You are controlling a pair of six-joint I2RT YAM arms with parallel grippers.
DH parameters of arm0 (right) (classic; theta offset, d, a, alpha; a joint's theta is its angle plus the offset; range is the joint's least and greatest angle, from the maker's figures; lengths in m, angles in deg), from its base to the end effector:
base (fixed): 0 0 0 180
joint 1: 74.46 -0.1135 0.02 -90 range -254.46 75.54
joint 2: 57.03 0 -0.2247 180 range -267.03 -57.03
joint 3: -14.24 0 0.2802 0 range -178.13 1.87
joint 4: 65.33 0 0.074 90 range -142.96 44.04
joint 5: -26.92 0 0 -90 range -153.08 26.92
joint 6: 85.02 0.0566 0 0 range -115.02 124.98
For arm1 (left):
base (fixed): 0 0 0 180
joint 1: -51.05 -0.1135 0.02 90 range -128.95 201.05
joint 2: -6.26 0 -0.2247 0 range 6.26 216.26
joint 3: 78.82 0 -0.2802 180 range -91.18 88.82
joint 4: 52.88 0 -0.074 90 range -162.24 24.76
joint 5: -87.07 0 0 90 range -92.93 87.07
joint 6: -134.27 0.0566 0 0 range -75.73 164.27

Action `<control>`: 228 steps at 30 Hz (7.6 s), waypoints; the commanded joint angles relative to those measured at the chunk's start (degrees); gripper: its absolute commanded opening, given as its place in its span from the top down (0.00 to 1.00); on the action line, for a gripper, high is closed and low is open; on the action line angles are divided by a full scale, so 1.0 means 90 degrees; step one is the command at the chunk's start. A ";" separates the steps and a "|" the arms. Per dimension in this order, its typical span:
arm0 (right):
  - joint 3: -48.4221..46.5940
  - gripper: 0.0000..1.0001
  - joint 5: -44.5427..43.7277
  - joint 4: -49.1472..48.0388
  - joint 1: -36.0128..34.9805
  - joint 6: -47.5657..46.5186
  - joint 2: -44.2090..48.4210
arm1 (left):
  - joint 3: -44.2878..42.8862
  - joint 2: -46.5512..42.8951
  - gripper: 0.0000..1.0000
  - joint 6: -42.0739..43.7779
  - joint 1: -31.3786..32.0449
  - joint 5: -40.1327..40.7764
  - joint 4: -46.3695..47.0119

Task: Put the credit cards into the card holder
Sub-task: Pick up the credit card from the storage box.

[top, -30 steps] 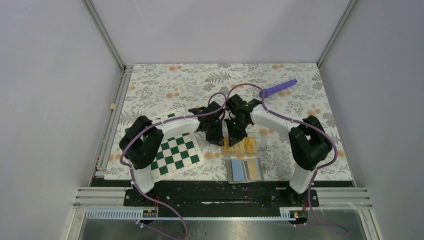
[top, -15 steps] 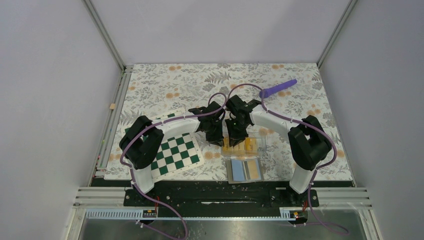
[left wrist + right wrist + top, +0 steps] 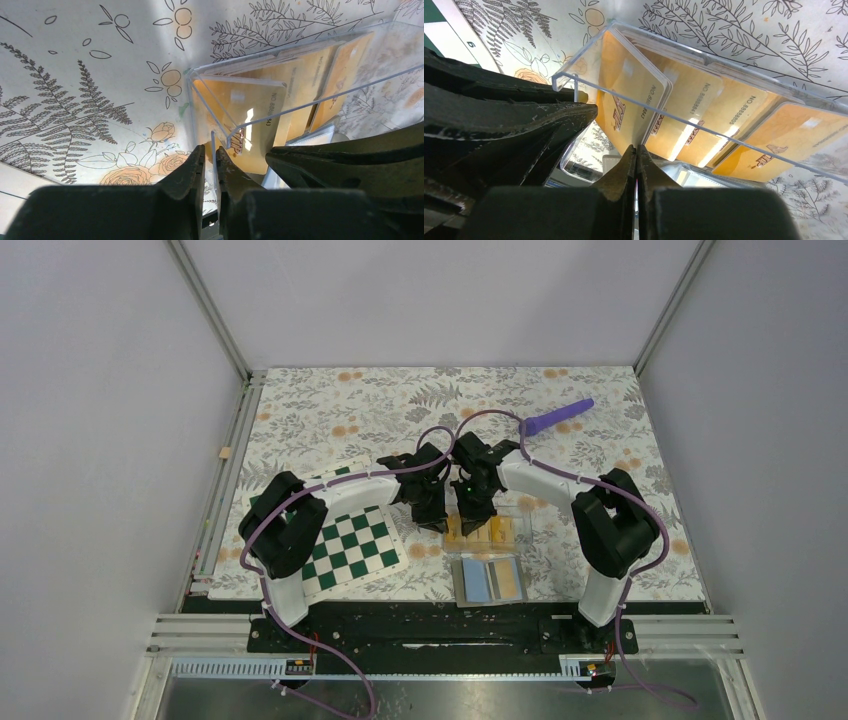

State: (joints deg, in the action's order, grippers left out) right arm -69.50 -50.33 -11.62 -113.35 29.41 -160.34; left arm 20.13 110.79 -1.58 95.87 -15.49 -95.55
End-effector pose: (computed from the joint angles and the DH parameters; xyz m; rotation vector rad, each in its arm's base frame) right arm 0.2824 0.2438 0.1146 -0.4217 2.9370 0.5110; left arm 0.2649 -0.2806 0.1012 0.0417 2.9298 -0.6666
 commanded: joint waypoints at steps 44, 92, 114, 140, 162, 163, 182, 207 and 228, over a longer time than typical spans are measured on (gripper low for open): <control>0.0431 0.56 0.0827 -0.1006 -0.0090 0.0494 0.0316 | -0.0230 0.0201 0.93 0.0214 0.0156 0.0008 -0.0136; 0.1355 0.56 0.0456 -0.2066 0.0082 0.0890 0.1188 | -0.0183 0.0011 0.93 0.0310 0.0186 0.0070 -0.0151; 0.1154 0.60 0.0264 -0.1654 0.0072 0.0763 0.0556 | -0.0132 0.0015 0.93 0.0309 0.0185 0.0069 -0.0148; 0.1119 0.60 0.0091 -0.1494 0.0078 0.0919 0.0933 | -0.0156 0.0055 0.93 0.0299 0.0196 0.0077 -0.0148; 0.1302 0.61 0.0979 -0.2146 0.0072 0.1173 0.0634 | -0.0141 0.0075 0.94 0.0299 0.0221 0.0089 -0.0144; 0.1313 0.61 0.0926 -0.2138 0.0073 0.1173 0.0697 | -0.0146 0.0082 0.93 0.0294 0.0222 0.0091 -0.0139; 0.2330 0.58 0.0045 -0.1339 0.1209 0.0603 0.1674 | -0.0152 0.0094 0.94 0.0299 0.0243 0.0077 -0.0148; 0.2351 0.79 0.1474 -0.2361 0.1217 0.1158 0.1689 | -0.0125 0.0095 0.94 0.0299 0.0264 0.0078 -0.0148; 0.2827 0.74 0.1322 -0.2855 0.1216 0.1315 0.1112 | -0.0096 0.0114 0.94 0.0290 0.0263 0.0087 -0.0148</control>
State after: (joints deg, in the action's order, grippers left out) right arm -45.39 -37.85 -35.38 -102.58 40.51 -148.08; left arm 18.80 111.01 1.33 97.40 -14.27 -98.74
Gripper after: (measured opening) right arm 0.244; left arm 0.090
